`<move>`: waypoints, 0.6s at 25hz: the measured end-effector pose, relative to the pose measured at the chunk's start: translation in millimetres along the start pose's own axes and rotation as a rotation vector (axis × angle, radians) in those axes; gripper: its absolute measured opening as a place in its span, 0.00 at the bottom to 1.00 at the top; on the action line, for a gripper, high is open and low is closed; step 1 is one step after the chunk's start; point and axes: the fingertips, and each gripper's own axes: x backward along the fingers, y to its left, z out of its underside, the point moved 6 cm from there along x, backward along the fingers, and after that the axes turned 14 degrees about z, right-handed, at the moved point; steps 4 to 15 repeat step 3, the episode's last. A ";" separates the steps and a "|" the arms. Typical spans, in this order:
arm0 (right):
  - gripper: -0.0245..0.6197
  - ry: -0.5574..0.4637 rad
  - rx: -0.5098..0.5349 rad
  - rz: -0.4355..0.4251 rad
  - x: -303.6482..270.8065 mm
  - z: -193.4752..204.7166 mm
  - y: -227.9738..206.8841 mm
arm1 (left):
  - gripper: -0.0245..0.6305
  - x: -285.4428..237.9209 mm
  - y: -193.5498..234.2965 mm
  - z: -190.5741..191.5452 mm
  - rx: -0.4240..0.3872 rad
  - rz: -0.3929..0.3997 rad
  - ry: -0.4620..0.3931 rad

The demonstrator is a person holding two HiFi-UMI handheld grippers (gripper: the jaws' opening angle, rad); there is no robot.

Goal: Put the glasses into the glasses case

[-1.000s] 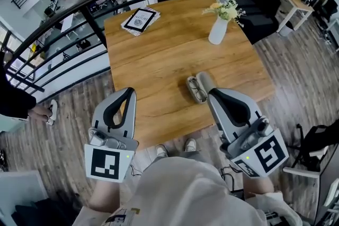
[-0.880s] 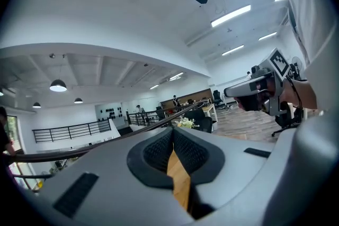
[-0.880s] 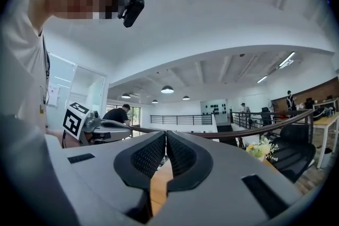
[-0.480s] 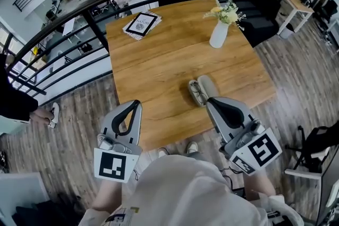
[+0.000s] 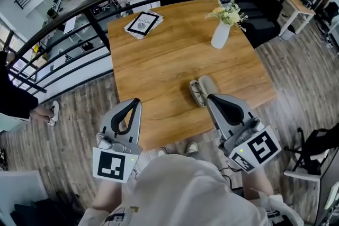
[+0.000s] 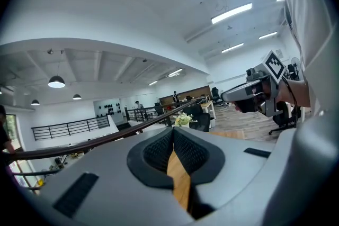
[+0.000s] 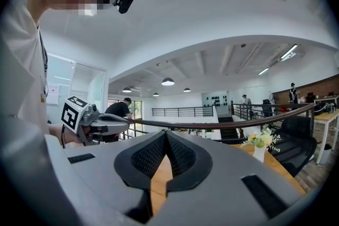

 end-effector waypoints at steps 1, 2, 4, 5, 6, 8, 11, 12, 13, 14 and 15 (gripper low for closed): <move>0.08 -0.002 -0.001 -0.001 -1.0 0.1 0.3 | 0.06 -0.2 0.4 0.8 0.004 -0.001 0.001; 0.08 -0.003 -0.002 -0.001 -1.8 0.0 0.7 | 0.06 -0.2 0.8 1.5 0.009 -0.002 0.002; 0.08 -0.005 -0.002 -0.002 -2.7 -0.3 1.2 | 0.06 -0.3 1.1 2.2 0.014 -0.003 0.002; 0.08 -0.005 -0.002 -0.002 -2.7 -0.3 1.2 | 0.06 -0.3 1.1 2.2 0.014 -0.003 0.002; 0.08 -0.005 -0.002 -0.002 -2.7 -0.3 1.2 | 0.06 -0.3 1.1 2.2 0.014 -0.003 0.002; 0.08 -0.005 -0.002 -0.002 -2.7 -0.3 1.2 | 0.06 -0.3 1.1 2.2 0.014 -0.003 0.002; 0.08 -0.005 -0.002 -0.002 -2.7 -0.3 1.2 | 0.06 -0.3 1.1 2.2 0.014 -0.003 0.002; 0.08 -0.005 -0.002 -0.002 -2.7 -0.3 1.2 | 0.06 -0.3 1.1 2.2 0.014 -0.003 0.002; 0.08 -0.005 -0.002 -0.002 -2.7 -0.3 1.2 | 0.06 -0.3 1.1 2.2 0.014 -0.003 0.002; 0.08 -0.005 -0.002 -0.002 -2.7 -0.3 1.2 | 0.06 -0.3 1.1 2.2 0.014 -0.003 0.002; 0.08 -0.005 -0.002 -0.002 -2.7 -0.3 1.2 | 0.06 -0.3 1.1 2.2 0.014 -0.003 0.002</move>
